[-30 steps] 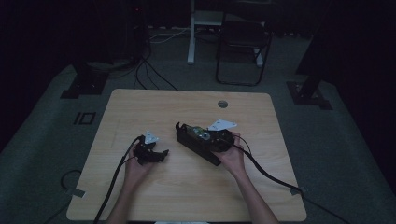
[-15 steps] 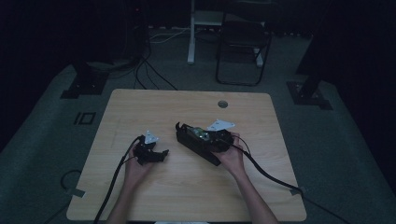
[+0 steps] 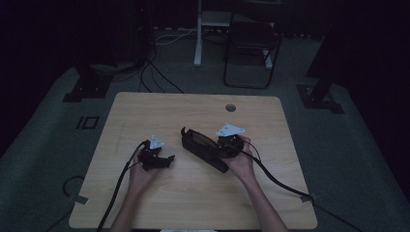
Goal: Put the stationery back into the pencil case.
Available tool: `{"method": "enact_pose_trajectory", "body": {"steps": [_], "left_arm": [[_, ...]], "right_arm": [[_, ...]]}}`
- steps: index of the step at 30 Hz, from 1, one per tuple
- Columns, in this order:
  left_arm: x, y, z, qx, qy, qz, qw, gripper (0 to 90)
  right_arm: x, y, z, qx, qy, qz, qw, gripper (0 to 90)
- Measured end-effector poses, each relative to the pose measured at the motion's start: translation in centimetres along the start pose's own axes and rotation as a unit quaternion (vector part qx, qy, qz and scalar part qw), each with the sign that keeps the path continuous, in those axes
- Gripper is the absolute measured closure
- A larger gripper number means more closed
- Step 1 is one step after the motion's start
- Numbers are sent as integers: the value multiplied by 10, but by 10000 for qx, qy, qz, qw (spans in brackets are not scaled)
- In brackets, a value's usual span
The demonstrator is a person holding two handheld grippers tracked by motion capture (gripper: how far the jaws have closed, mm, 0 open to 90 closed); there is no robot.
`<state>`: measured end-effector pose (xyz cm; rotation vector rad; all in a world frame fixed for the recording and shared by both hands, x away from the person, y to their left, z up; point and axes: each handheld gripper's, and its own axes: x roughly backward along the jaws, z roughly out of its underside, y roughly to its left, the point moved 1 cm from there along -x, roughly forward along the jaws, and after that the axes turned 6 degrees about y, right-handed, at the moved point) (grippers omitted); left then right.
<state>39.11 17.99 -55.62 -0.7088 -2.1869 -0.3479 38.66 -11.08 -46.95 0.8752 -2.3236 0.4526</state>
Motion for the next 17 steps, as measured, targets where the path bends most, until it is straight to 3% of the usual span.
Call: {"method": "enact_pose_trajectory", "body": {"steps": [9,17], "left_arm": [[0,0,0,-9,1,-5,10000,243],[0,0,0,10,2,-15,10000,236]], "right_arm": [[21,2,5,-53,-197,-132,9997,308],[40,-10,16,-166,-268,30,9995,305]]}}
